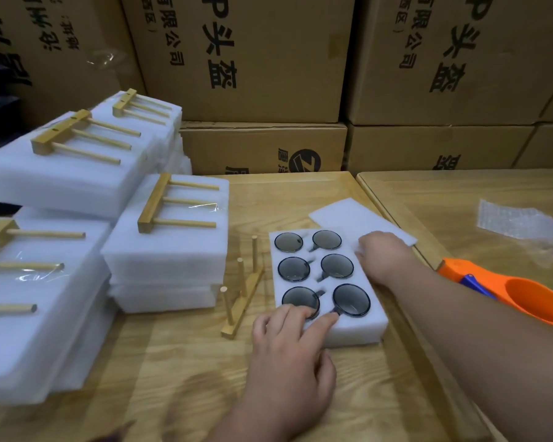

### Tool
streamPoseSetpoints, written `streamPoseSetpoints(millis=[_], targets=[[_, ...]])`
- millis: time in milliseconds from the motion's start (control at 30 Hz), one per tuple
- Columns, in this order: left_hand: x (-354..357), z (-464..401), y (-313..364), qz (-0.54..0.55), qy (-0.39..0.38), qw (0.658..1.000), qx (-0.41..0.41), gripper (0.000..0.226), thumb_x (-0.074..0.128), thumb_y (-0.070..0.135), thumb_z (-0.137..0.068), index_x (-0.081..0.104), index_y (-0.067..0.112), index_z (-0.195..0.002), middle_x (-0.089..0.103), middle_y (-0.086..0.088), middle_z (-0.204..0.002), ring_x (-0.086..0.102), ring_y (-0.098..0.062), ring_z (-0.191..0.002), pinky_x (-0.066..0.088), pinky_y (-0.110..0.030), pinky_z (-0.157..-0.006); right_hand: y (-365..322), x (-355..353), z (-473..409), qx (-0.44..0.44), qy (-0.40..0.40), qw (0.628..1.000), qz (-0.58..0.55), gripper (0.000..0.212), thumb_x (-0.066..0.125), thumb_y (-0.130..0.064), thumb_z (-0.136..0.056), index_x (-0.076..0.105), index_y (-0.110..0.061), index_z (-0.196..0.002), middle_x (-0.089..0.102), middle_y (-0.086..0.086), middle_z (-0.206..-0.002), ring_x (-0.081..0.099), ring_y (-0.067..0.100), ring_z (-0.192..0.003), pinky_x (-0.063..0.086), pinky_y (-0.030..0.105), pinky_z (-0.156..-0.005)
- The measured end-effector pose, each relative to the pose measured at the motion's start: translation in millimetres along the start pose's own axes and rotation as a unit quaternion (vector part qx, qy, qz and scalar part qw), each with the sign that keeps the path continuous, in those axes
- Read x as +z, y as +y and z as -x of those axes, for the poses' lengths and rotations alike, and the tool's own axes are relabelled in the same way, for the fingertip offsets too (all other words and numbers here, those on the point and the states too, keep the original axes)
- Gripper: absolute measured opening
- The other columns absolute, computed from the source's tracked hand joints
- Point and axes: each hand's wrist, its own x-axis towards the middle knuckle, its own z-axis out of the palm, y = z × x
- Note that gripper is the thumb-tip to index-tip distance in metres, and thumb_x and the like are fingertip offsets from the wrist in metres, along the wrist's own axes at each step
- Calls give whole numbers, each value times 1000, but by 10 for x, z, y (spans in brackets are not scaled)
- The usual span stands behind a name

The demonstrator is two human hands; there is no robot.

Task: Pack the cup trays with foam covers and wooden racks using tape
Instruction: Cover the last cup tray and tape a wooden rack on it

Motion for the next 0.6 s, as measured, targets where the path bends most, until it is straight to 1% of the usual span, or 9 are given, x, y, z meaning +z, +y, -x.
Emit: streamPoseSetpoints(millis=[100,133,200,233,300,367,500,567,600], targets=[[0,6,7,4,-1,1000,-1,53,64,32,-70,66,32,-123,62,2,-111,53,-20,-108,37,-38,-95,-58,-66,-23,-3,22,998,62,28,48,-26,-95,43,-20,-69,63,6,-91,50,26,-78,38,30,-63],[0,4,6,7,-1,1000,-3,53,65,32,-70,66,32,-123,62,2,-112,53,-20,-108,40,-39,-94,-73,-110,-23,4,33,997,64,28,49,-21,-94,42,-20,-67,63,7,-88,51,26,-75,38,30,-61],[-2,-1,4,17,1,1000,-6,51,65,30,-71,67,34,-122,62,2,-111,54,-20,-108,46,-40,-90,-59,-251,-23,29,74,997,19,20,50,-16,-91,49,-16,-72,62,8,-84,55,29,-73,40,29,-58],[-5,-6,2,22,5,1000,-7,49,64,30,-72,68,34,-121,62,2,-111,54,-19,-107,48,-41,-88,-46,-362,-7,44,99,994,-11,16,50,-18,-91,54,-14,-76,61,9,-81,56,31,-73,40,29,-57],[-10,-9,-6,32,11,999,-3,47,60,31,-75,69,34,-121,63,2,-110,55,-19,-106,48,-42,-86,-25,-626,71,66,153,985,-47,18,50,-24,-91,60,-13,-81,58,8,-73,56,32,-68,39,29,-54],[-15,1,-17,36,14,999,7,45,60,31,-77,71,35,-120,64,2,-110,58,-20,-103,49,-43,-83,-31,-890,225,63,202,977,-41,23,49,-25,-89,60,-9,-76,57,9,-68,51,29,-60,36,28,-51],[-47,18,-7,64,28,997,32,40,62,31,-78,73,33,-116,63,3,-108,59,-19,-98,49,-45,-79,-202,-1181,738,9,272,962,16,23,52,-29,-87,65,-15,-76,59,6,-70,53,31,-63,37,29,-51],[-73,27,-6,106,40,993,26,36,61,31,-80,72,31,-114,61,5,-111,58,-17,-102,48,-46,-83,-365,-1208,1023,-30,277,960,39,23,54,-34,-88,67,-18,-77,61,4,-73,55,33,-67,39,30,-52],[-88,29,-10,138,48,989,12,34,60,31,-82,70,30,-115,59,5,-114,56,-16,-107,47,-45,-88,-458,-1196,1167,-51,272,960,46,25,54,-37,-89,67,-19,-77,62,2,-74,56,32,-68,41,30,-52]])
